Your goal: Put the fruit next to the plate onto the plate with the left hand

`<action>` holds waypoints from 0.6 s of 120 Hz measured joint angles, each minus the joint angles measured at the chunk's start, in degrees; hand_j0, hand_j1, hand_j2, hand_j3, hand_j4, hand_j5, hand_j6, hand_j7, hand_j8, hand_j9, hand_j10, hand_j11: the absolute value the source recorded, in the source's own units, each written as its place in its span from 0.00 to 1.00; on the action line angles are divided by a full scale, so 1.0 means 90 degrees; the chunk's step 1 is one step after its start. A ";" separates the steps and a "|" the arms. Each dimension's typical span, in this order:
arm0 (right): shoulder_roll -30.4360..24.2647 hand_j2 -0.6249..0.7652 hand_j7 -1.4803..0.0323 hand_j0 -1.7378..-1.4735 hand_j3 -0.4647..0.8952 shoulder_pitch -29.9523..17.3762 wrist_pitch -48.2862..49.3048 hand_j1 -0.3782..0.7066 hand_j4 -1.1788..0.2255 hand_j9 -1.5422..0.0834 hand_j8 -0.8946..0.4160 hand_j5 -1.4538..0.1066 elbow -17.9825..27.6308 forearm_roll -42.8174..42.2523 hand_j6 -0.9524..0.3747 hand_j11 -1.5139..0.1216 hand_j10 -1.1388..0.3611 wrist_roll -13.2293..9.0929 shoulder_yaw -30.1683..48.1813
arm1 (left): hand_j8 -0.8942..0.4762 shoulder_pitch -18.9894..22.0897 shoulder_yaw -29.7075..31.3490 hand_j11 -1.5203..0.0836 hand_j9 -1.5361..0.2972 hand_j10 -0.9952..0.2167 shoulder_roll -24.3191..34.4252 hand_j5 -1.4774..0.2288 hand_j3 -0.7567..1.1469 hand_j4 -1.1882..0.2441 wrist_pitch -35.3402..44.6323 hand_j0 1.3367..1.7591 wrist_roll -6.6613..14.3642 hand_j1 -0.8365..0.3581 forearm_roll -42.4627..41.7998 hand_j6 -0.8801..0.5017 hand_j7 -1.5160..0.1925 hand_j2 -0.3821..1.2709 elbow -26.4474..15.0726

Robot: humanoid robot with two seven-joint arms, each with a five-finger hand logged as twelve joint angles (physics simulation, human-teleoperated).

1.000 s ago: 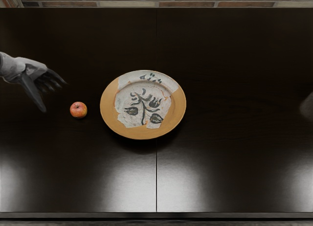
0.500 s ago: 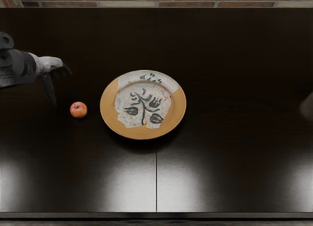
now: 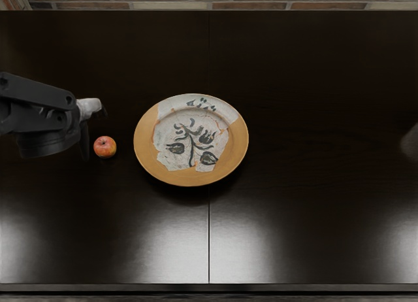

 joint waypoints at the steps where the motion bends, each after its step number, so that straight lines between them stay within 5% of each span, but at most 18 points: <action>1: 0.0000 0.44 0.95 0.30 0.34 0.0000 0.0000 0.06 0.82 0.92 0.66 0.90 -0.0001 0.0000 0.69 0.90 0.74 0.0000 0.0000 | 0.47 0.0015 0.0001 0.75 0.66 0.62 -0.0021 0.68 0.40 0.66 0.0026 0.76 0.0002 0.74 -0.0001 0.46 0.70 0.26 0.0002; 72: 0.0000 0.44 0.95 0.30 0.34 0.0000 0.0000 0.06 0.82 0.92 0.66 0.90 -0.0001 0.0000 0.69 0.90 0.74 0.0001 0.0000 | 0.46 0.0577 0.0041 0.74 0.66 0.61 -0.0841 0.67 0.40 0.65 0.1147 0.76 0.0016 0.74 0.0002 0.45 0.69 0.26 0.0461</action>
